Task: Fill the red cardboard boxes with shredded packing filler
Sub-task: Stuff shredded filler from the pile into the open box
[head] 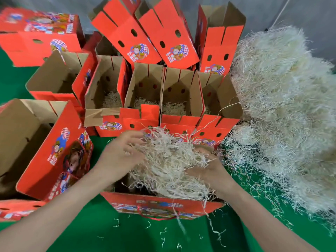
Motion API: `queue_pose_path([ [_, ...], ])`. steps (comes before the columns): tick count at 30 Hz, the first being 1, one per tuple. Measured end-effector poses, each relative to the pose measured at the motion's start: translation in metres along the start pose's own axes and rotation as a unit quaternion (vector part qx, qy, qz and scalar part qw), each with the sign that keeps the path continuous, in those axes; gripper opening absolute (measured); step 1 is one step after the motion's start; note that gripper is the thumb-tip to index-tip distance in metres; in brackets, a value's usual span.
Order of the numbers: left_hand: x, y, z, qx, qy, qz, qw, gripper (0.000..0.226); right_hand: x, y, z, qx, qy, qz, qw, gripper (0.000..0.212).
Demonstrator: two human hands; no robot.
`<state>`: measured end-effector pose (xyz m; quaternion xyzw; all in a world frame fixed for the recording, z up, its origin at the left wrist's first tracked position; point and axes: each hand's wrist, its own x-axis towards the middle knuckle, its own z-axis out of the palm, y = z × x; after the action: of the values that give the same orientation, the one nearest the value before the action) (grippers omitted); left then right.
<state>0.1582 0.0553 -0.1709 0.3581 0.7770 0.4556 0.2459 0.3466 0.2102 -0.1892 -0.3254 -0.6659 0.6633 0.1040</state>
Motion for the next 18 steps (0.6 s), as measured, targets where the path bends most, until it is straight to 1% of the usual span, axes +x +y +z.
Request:
queue_pose_path([
  [1,0.0,-0.003,-0.003,0.005,0.064,0.033,0.997,0.043,-0.002,0.0,-0.002,0.014,0.002,-0.007,1.0,0.046],
  [2,0.0,-0.003,-0.003,0.028,0.095,0.057,0.993,0.039,-0.002,0.002,-0.003,0.029,0.006,-0.016,0.999,0.045],
  [3,-0.001,-0.004,0.0,0.038,0.086,0.061,0.994,0.037,-0.002,0.002,-0.001,0.047,0.015,-0.017,0.999,0.044],
  [4,-0.001,-0.005,0.006,0.024,0.039,0.033,0.998,0.049,-0.001,0.003,-0.001,0.066,0.026,-0.012,0.997,0.044],
  [5,-0.001,-0.004,0.012,-0.023,-0.039,-0.033,0.998,0.076,-0.002,0.002,-0.001,0.083,0.035,0.0,0.996,0.046],
  [6,0.001,-0.002,0.017,-0.095,-0.12,-0.123,0.981,0.106,0.0,0.003,-0.002,0.087,0.041,0.014,0.995,0.049],
  [7,0.003,0.002,0.02,-0.159,-0.174,-0.202,0.951,0.13,0.0,0.0,-0.002,0.09,0.037,0.027,0.995,0.052],
  [8,0.005,0.005,0.023,-0.197,-0.2,-0.255,0.925,0.146,0.001,-0.001,-0.002,0.085,0.018,0.029,0.996,0.052],
  [9,0.006,0.008,0.027,-0.208,-0.212,-0.281,0.913,0.15,0.001,-0.005,0.0,0.075,-0.013,0.029,0.997,0.051],
  [10,0.007,0.01,0.03,-0.197,-0.214,-0.288,0.912,0.147,0.003,-0.005,0.002,0.046,-0.045,0.023,0.998,0.049],
  [11,0.009,0.012,0.032,-0.171,-0.214,-0.283,0.919,0.139,0.003,-0.007,0.004,-0.001,-0.064,0.02,0.998,0.046],
  [12,0.01,0.013,0.032,-0.128,-0.212,-0.27,0.93,0.127,0.003,-0.007,0.004,-0.056,-0.07,0.016,0.996,0.043],
  [13,0.013,0.009,0.03,-0.075,-0.207,-0.247,0.944,0.111,0.001,-0.009,0.003,-0.108,-0.06,0.016,0.992,0.042],
  [14,0.015,0.007,0.026,-0.017,-0.198,-0.216,0.956,0.091,0.001,-0.006,-0.001,-0.147,-0.05,0.024,0.988,0.049],
  [15,0.017,0.004,0.021,0.031,-0.188,-0.182,0.965,0.072,-0.001,-0.005,-0.005,-0.165,-0.045,0.037,0.985,0.056],
  [16,0.016,0.003,0.016,0.055,-0.184,-0.146,0.97,0.06,-0.001,-0.002,-0.01,-0.176,-0.045,0.048,0.982,0.063],
  [17,0.015,0.002,0.011,0.065,-0.184,-0.12,0.973,0.053,-0.002,-0.001,-0.014,-0.186,-0.045,0.054,0.98,0.062],
  [18,0.013,0.001,0.008,0.078,-0.181,-0.106,0.975,0.046,-0.002,-0.001,-0.017,-0.194,-0.042,0.058,0.978,0.052],
])
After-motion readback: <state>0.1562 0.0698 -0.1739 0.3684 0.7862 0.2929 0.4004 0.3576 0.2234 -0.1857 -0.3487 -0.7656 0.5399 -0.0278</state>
